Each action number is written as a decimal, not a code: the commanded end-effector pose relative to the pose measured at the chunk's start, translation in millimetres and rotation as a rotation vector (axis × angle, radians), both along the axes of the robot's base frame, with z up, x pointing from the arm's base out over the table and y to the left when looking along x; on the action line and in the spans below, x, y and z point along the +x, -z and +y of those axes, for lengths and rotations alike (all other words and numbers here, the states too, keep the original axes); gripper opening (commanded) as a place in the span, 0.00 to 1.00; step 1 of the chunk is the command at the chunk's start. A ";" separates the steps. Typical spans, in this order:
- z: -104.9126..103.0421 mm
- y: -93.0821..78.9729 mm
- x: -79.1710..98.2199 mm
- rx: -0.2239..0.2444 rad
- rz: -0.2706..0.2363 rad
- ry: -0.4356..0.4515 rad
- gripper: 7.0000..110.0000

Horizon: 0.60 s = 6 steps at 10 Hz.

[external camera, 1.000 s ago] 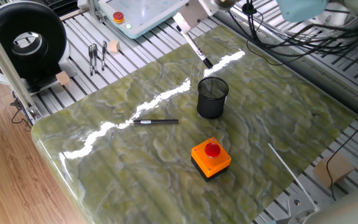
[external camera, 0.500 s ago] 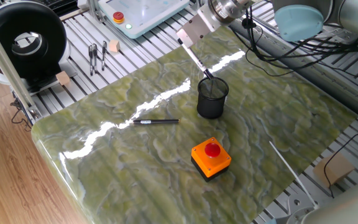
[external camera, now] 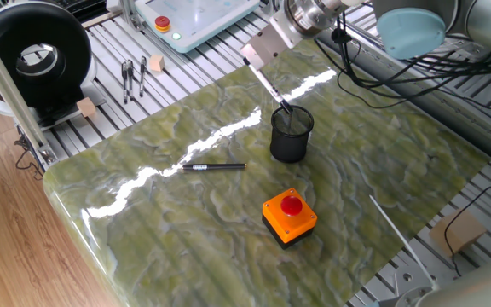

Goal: Put the pen into the pen holder

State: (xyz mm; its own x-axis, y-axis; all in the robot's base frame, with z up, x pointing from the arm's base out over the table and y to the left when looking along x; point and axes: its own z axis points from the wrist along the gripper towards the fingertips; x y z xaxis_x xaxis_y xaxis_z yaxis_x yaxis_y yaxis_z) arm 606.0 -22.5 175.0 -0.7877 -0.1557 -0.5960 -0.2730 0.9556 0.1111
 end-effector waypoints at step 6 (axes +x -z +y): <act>-2.0 10.0 -15.1 0.011 0.052 0.011 0.00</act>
